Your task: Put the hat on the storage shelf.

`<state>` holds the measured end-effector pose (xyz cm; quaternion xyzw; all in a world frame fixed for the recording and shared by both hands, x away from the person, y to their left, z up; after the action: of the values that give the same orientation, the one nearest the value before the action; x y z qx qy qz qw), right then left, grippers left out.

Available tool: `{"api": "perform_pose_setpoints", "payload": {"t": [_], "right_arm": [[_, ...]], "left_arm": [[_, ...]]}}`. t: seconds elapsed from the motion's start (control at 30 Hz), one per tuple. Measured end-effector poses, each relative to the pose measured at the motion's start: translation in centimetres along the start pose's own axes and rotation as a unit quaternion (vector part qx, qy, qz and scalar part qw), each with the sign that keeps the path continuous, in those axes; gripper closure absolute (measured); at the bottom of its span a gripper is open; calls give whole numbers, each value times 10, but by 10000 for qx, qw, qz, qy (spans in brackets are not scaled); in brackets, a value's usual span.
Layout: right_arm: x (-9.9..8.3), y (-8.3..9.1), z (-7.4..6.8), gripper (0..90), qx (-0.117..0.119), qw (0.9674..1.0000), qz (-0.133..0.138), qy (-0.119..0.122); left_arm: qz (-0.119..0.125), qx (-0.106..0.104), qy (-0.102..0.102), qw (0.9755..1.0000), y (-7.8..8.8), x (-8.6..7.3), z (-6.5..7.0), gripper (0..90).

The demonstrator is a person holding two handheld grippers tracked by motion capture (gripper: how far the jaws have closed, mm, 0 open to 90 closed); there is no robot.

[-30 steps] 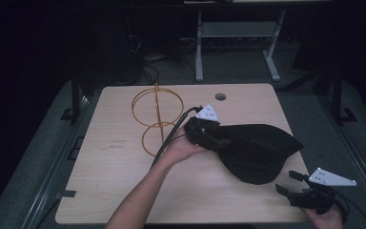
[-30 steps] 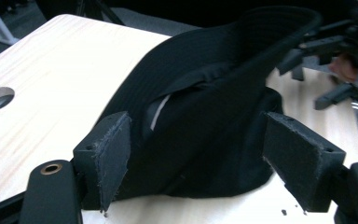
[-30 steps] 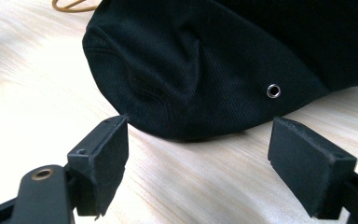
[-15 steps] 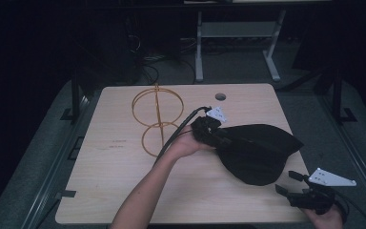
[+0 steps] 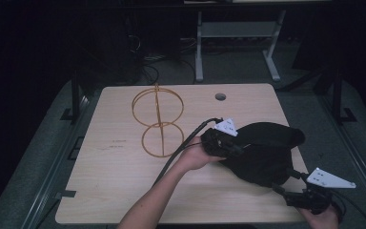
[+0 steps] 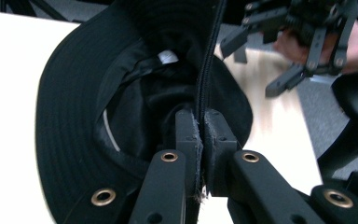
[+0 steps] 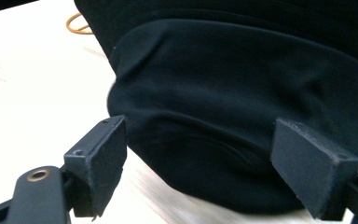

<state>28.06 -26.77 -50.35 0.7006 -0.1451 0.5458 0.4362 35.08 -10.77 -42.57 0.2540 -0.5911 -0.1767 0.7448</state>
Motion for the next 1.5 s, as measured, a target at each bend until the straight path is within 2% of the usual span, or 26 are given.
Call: {"api": "perform_pose_setpoints", "payload": {"t": [0.1,0.13,0.2,0.27,0.43,0.5,0.53,0.57,0.6,0.63,0.67,0.7,0.73,0.77,0.87,0.9,0.93,0.97,1.03,1.17,1.23,1.3,1.37,1.43,1.47,1.5], "right_arm": [[2,-2,-2,156,-67,10000,-10,32],[3,-4,-3,142,-114,9999,-4,26],[4,-5,-3,137,-156,9999,-14,29],[5,-7,-5,129,-219,9997,-28,62],[4,-15,-7,114,-306,9994,-146,116],[3,-19,-9,138,-262,9993,-207,139],[2,-24,-9,153,-329,9989,-287,190],[2,-24,-9,153,-329,9989,-287,190],[0,-28,-10,227,-227,9988,-366,212],[0,-28,-10,227,-227,9988,-366,212],[0,-29,-6,296,-326,9986,-353,226],[0,-29,-6,296,-326,9986,-353,226],[0,-26,-2,413,-355,9989,-295,128],[0,-25,0,472,-334,9991,-250,94],[-1,-21,3,623,-249,9996,-162,-19],[-1,-21,3,623,-249,9996,-162,-19],[0,-21,4,706,-209,9997,-119,-13],[0,-21,4,706,-209,9997,-119,-13],[1,-22,2,803,-214,9997,-110,106],[2,-21,0,828,-196,9997,-89,153],[3,-20,0,831,-195,9997,-71,138],[4,-20,0,833,-229,9996,-76,172],[4,-19,0,833,-243,9995,-71,198],[5,-19,0,833,-241,9995,-49,184],[6,-18,1,834,-234,9995,-53,216],[6,-18,1,834,-234,9995,-53,216]], "left_arm": [[132,-62,105,9998,0,4,2,863],[236,-101,236,9994,-1,7,4,863],[235,-115,236,9994,-2,8,5,863],[388,-204,289,9986,-2,15,9,864],[529,-296,252,9978,-4,26,19,865],[562,-354,242,9975,-6,32,24,865],[563,-400,179,9975,-8,36,30,865],[563,-400,179,9975,-8,36,30,865],[548,-437,115,9975,-11,38,35,865],[548,-437,115,9975,-11,38,35,865],[546,-445,83,9975,-12,39,38,865],[546,-445,83,9975,-12,39,38,865],[543,-429,65,9976,-12,39,38,865],[538,-415,69,9977,-11,39,38,865],[544,-402,98,9977,-11,38,36,866],[542,-412,110,9976,-10,38,36,866],[529,-390,103,9978,-10,37,35,866],[529,-390,103,9978,-10,37,35,866],[529,-397,126,9977,-10,35,35,865],[513,-316,150,9981,-8,33,32,863],[470,-295,152,9983,-6,31,31,833],[385,-373,169,9984,-3,28,32,735],[356,-341,170,9986,-2,27,33,630],[318,-250,139,9991,2,25,32,570],[322,-84,101,9994,8,24,31,537],[322,-84,101,9994,8,24,31,507]]}}
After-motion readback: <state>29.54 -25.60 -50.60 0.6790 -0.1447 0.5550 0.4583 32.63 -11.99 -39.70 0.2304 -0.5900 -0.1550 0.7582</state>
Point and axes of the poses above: each handheld gripper's, and its own axes: y roughly backward along the jaws, x roughly out of its top, z roughly to its right, the point moved 10 cm from there along -y, roughly forward along the jaws, and after that the axes turned 5 degrees about y, right-handed, at the moved point
